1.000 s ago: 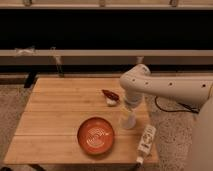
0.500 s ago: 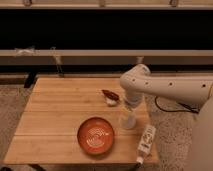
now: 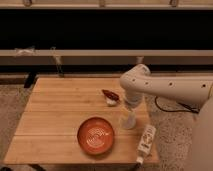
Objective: Place the bottle in the ceramic bowl
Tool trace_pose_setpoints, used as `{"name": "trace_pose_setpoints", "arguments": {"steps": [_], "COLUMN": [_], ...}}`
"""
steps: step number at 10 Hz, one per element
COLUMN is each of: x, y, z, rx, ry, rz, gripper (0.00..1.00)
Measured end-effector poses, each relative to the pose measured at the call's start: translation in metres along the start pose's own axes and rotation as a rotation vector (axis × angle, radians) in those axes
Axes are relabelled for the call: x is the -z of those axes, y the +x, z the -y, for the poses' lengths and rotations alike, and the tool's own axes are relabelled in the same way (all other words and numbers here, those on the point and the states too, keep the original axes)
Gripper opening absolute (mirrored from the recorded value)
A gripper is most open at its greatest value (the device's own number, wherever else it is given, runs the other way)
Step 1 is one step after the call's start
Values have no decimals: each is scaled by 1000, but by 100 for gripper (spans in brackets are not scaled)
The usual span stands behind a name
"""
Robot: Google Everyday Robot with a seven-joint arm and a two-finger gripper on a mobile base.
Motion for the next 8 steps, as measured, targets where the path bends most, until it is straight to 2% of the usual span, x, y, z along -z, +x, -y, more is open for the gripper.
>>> {"name": "trace_pose_setpoints", "arguments": {"steps": [3,4,5,6,8], "x": [0,-4,-7,-9,-13], "y": [1,1,6,2,-20], "z": [0,-4,-10,-19,-39], "rx": [-1,0,-8,-35,-116], "ry": [-4,-37,-89,-120,-139], "rz": [2,10,11,11,26], "gripper": [80,80,80,80,80]}}
